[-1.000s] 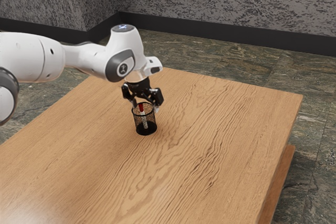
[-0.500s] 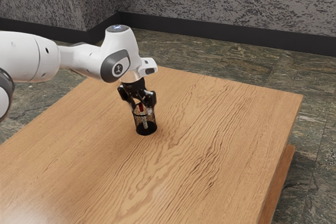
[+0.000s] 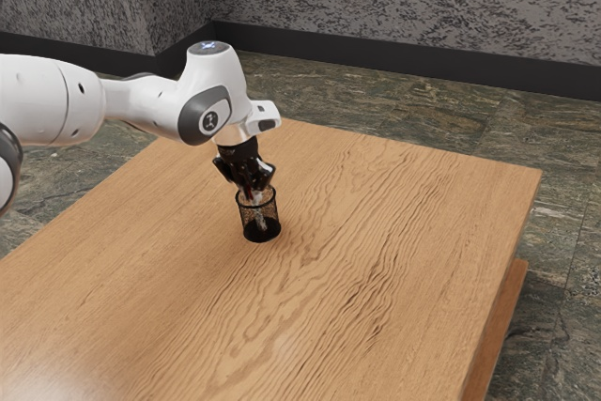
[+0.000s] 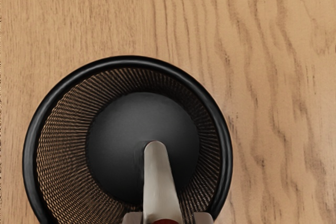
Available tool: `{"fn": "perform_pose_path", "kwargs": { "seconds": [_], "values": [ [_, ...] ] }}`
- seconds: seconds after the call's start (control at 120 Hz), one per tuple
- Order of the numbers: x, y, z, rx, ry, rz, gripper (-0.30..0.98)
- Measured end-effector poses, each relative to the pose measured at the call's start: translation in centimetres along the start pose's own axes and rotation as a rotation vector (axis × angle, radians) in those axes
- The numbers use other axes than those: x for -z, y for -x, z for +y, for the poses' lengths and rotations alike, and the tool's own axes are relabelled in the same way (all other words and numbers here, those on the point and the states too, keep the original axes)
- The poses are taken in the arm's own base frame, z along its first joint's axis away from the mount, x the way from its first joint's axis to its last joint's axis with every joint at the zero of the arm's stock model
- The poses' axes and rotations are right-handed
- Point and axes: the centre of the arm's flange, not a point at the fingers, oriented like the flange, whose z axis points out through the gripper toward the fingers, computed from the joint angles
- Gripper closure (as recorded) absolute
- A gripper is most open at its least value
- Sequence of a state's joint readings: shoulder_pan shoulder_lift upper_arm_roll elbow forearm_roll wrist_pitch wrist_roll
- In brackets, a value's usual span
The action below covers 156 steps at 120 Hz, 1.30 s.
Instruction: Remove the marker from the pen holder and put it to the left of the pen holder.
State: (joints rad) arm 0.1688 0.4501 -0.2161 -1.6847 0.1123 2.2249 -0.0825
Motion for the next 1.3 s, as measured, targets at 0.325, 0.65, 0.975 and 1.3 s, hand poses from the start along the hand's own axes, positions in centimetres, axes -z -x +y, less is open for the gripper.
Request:
{"fn": "perform_pose_path", "kwargs": {
  "seconds": [0.325, 0.65, 0.975, 1.3],
  "values": [
    [6.0, 0.2, -0.3, 0.003, -0.024, 0.066, 0.69],
    [15.8, 3.4, -4.8, 0.083, -0.086, 0.132, 0.7],
    [3.7, 1.7, -14.4, 0.218, -0.088, -0.007, 0.7],
    [2.1, 1.4, -14.5, 0.222, -0.079, -0.008, 0.4]
  ]
}}
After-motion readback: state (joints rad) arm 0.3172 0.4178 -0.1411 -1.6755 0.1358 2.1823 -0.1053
